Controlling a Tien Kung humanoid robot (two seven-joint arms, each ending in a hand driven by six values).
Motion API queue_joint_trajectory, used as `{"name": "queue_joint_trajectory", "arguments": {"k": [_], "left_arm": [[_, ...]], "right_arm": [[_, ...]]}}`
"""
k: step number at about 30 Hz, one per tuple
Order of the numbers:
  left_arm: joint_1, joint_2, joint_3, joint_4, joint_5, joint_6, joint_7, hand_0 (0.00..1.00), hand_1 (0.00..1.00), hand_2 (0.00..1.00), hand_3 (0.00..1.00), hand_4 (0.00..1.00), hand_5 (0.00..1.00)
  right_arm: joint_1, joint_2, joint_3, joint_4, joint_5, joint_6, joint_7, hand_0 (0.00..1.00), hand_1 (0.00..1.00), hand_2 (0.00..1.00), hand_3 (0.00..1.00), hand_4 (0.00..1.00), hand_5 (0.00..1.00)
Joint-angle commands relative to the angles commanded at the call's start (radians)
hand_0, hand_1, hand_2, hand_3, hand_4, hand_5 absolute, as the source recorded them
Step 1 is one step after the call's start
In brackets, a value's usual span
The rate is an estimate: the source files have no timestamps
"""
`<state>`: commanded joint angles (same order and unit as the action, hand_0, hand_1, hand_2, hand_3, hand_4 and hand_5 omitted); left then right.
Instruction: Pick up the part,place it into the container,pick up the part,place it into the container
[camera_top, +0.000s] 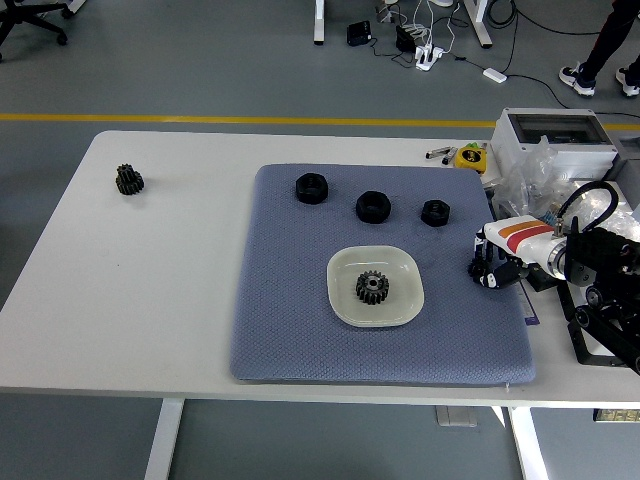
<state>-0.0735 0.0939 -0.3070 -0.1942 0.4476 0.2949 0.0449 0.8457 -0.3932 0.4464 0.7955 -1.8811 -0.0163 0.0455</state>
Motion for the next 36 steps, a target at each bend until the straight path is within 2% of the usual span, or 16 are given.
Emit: {"name": "queue_joint_trajectory", "arguments": {"k": [8, 9, 16, 19, 27, 32, 36], "left_arm": [[0.004, 0.001, -0.010, 0.000, 0.016, -0.002, 0.004, 0.661, 0.690, 0.634, 0.557, 0.596, 0.494], [0.005, 0.001, -0.011, 0.000, 0.017, -0.002, 0.004, 0.661, 0.689, 0.634, 0.557, 0.596, 0.495], [0.003, 0.001, -0.009, 0.000, 0.015, -0.003, 0.003, 0.660, 0.689, 0.631, 0.557, 0.595, 0.496], [0.000, 0.001, -0.008, 0.000, 0.013, -0.003, 0.002, 0.660, 0.689, 0.631, 0.557, 0.595, 0.496], [-0.004, 0.002, 0.001, 0.000, 0.002, -0.002, -0.002, 0.660, 0.689, 0.631, 0.557, 0.596, 0.496], [-0.005, 0.003, 0.006, 0.000, -0.006, 0.000, -0.004, 0.660, 0.689, 0.631, 0.557, 0.596, 0.496], [-0.006, 0.004, 0.012, 0.000, -0.013, 0.001, -0.006, 0.660, 0.689, 0.631, 0.555, 0.595, 0.496]], "right_arm": [[-0.005, -0.004, 0.005, 0.020, 0.001, -0.017, 0.002, 0.239, 0.428, 0.484, 0.495, 0.757, 0.248], [-0.005, -0.004, 0.005, 0.022, 0.001, -0.019, 0.002, 0.176, 0.386, 0.457, 0.495, 0.756, 0.239], [-0.010, -0.011, 0.015, 0.046, -0.002, -0.017, 0.000, 0.158, 0.369, 0.447, 0.495, 0.766, 0.237], [-0.013, -0.020, 0.030, 0.085, -0.016, -0.018, -0.006, 0.158, 0.369, 0.447, 0.495, 0.766, 0.237], [-0.008, -0.041, 0.056, 0.253, -0.063, -0.027, -0.027, 0.154, 0.361, 0.443, 0.496, 0.766, 0.224], [0.004, -0.027, 0.031, 0.330, -0.067, -0.016, -0.031, 0.154, 0.361, 0.443, 0.496, 0.766, 0.224], [0.020, -0.006, -0.008, 0.356, -0.060, -0.010, -0.031, 0.155, 0.361, 0.444, 0.497, 0.760, 0.218]]}}
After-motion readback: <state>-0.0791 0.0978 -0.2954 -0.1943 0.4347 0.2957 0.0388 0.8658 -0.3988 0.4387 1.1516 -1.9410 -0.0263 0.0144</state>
